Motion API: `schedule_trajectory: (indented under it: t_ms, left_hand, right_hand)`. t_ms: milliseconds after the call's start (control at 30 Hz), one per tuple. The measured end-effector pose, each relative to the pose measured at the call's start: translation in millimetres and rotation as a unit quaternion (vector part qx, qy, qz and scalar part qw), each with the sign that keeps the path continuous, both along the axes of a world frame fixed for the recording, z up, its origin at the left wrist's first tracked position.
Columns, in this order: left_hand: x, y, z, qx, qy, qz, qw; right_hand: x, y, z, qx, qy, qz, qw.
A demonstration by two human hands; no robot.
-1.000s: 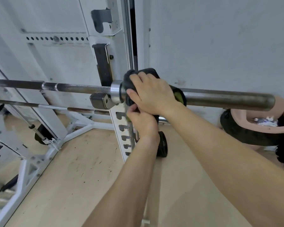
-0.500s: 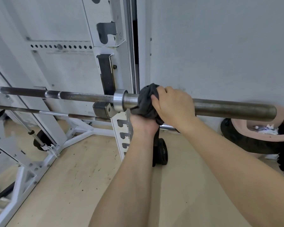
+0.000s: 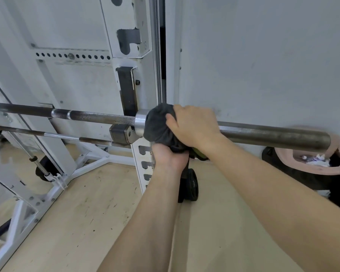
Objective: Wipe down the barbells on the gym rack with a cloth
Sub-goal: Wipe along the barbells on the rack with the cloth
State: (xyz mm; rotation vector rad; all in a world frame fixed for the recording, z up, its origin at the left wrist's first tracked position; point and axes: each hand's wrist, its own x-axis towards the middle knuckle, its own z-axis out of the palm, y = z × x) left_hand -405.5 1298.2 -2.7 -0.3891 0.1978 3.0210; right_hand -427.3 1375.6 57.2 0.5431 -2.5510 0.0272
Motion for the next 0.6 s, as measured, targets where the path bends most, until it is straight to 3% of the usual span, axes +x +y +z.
schedule_trajectory:
  t_ms: [133, 300, 467, 600]
  left_hand:
    - [0, 39, 7, -0.015, 0.007, -0.041, 0.999]
    - [22, 76, -4, -0.019, -0.016, -0.086, 0.996]
    - [23, 52, 6, -0.032, -0.015, -0.035, 0.999]
    - [8, 38, 14, -0.003, -0.006, 0.010, 1.000]
  right_hand:
    - [10, 49, -4, 0.001, 0.019, -0.067, 0.998]
    - [6, 39, 2, -0.019, -0.001, -0.091, 0.996]
    - [8, 33, -8, 0.025, 0.031, 0.010, 0.999]
    - [19, 75, -11, 0.022, 0.046, -0.032, 0.998]
